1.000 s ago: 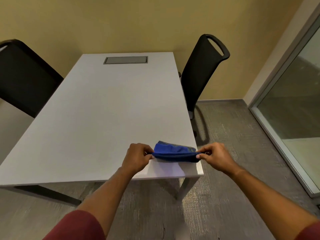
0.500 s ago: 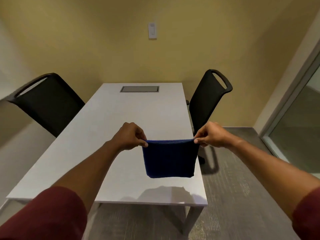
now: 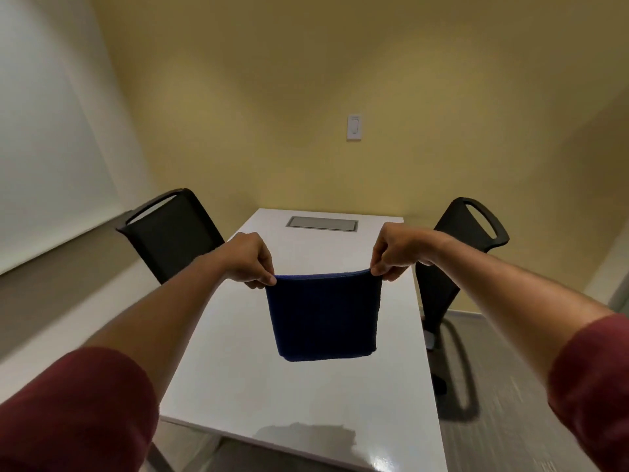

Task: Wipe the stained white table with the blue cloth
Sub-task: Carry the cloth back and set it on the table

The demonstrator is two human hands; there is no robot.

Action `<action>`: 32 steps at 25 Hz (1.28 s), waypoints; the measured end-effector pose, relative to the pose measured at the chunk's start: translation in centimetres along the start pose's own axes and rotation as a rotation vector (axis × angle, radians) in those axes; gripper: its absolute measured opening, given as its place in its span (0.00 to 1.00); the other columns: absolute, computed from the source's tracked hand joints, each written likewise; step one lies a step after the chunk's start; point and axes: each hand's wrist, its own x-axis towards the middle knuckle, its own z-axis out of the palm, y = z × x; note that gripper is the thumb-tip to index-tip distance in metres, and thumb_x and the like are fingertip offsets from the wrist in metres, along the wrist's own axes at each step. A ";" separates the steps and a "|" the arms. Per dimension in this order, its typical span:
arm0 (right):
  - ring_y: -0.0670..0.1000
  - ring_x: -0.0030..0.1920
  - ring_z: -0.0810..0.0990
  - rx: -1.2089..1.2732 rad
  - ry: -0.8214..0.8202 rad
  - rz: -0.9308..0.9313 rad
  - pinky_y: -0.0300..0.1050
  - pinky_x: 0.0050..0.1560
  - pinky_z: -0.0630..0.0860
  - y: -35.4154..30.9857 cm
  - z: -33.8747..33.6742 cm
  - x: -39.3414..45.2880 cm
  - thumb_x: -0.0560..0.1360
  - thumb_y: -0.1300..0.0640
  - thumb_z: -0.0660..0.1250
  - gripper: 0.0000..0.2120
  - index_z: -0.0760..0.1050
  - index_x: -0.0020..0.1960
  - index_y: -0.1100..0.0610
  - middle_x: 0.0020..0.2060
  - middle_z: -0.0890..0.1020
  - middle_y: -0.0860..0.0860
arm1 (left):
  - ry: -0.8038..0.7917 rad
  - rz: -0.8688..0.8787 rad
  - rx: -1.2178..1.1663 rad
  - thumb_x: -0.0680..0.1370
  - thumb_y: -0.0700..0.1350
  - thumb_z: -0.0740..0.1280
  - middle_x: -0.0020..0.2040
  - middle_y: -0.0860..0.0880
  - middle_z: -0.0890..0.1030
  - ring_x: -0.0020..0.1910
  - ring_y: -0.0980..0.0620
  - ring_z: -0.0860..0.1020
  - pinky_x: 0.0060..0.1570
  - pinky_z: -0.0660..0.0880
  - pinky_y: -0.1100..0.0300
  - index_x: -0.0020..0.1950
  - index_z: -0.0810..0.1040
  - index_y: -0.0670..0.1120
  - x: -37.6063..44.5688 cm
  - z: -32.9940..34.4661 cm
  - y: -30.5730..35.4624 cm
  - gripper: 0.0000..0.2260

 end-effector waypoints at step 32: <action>0.51 0.35 0.86 0.006 -0.045 0.043 0.42 0.38 0.84 -24.4 16.2 31.4 0.72 0.68 0.74 0.02 0.84 0.41 0.63 0.37 0.86 0.58 | 0.011 -0.148 0.048 0.74 0.39 0.73 0.41 0.47 0.84 0.39 0.53 0.84 0.37 0.79 0.64 0.38 0.82 0.46 13.0 -14.4 -34.7 0.06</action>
